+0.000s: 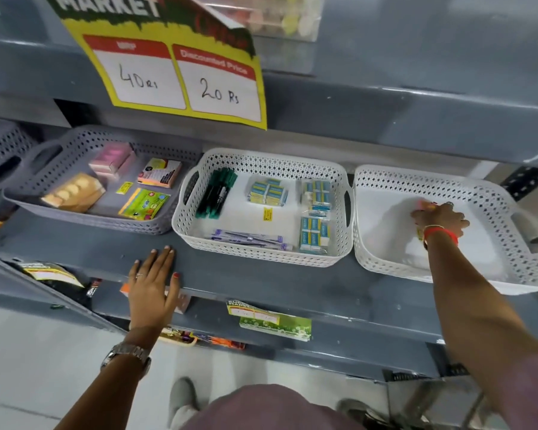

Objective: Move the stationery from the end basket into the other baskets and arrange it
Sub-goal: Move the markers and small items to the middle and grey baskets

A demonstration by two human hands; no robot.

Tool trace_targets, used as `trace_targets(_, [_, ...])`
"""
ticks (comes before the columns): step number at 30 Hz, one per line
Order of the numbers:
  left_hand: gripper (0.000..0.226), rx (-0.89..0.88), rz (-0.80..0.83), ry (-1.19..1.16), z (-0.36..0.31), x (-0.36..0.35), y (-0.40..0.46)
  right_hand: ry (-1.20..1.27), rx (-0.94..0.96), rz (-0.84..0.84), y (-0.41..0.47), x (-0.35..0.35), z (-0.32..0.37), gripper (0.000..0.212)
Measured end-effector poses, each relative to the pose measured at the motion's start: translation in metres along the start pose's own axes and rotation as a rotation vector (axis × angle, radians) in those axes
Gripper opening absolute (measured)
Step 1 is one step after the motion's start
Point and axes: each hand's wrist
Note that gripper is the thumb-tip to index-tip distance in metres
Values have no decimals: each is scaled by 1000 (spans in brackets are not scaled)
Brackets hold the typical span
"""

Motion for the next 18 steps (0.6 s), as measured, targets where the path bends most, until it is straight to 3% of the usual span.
trace_targets(6, [51, -3, 43, -13, 0, 4, 0, 5, -71, -80, -10, -10, 8, 61])
trace_targets(15, [63, -110, 203, 33, 18, 19, 10, 360, 130, -238, -92, -39, 69, 77])
trace_targets(18, [56, -208, 232, 36, 41, 26, 14, 402, 175, -189, -131, -62, 93, 78])
Point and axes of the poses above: each hand's wrist, its own y-axis towards the middle knuckle, its own x-axis out of the back of the hand, z = x × y, and after that the axes turned 4 degrees about y, right-handed
